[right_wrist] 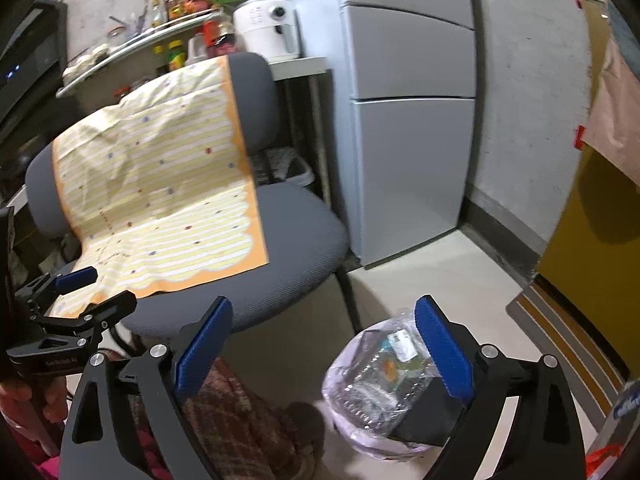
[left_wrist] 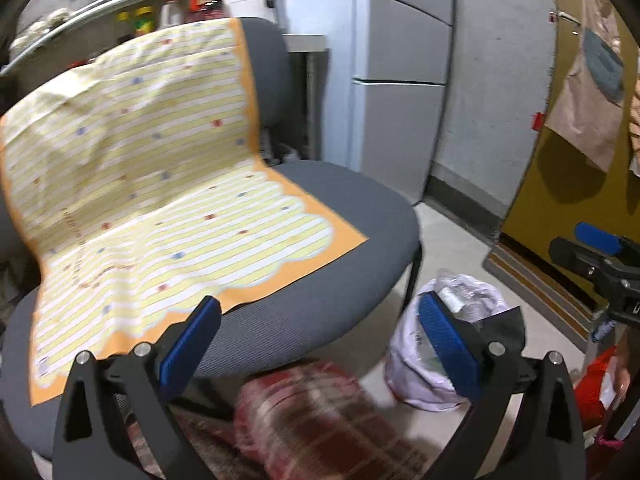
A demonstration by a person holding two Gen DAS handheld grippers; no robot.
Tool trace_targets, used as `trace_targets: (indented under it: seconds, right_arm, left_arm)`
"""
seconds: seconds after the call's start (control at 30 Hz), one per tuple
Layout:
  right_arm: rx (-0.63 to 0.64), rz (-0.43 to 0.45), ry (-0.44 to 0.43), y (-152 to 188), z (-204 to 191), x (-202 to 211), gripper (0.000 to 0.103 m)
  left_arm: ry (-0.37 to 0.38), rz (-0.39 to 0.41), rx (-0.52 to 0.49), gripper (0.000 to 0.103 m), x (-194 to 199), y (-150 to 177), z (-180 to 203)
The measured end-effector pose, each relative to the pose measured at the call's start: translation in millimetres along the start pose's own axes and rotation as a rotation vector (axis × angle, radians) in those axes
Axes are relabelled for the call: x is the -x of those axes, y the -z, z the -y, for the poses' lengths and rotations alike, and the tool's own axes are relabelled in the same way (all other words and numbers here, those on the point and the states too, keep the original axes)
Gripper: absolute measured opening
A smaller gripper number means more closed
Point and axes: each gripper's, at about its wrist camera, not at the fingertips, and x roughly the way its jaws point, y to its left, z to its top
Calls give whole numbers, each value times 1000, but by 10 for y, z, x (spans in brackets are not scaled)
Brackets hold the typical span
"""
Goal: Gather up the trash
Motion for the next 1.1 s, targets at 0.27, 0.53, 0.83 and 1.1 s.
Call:
trace_targets:
  seconds: [0.27, 0.53, 0.83, 1.1]
  right_arm:
    - [65, -29, -3, 2, -223, -36, 93]
    - [71, -34, -4, -12, -253, -54, 94]
    - [69, -35, -5, -26, -239, -59, 94]
    - [67, -37, -2, -27, -238, -66, 94]
  left_arm:
    - [-111, -40, 86, 96, 252, 214, -295]
    - [-120, -60, 119, 96, 280, 240, -414]
    - [-118, -65, 115, 96, 293, 234, -393]
    - [-119, -69, 114, 96, 283, 231, -388]
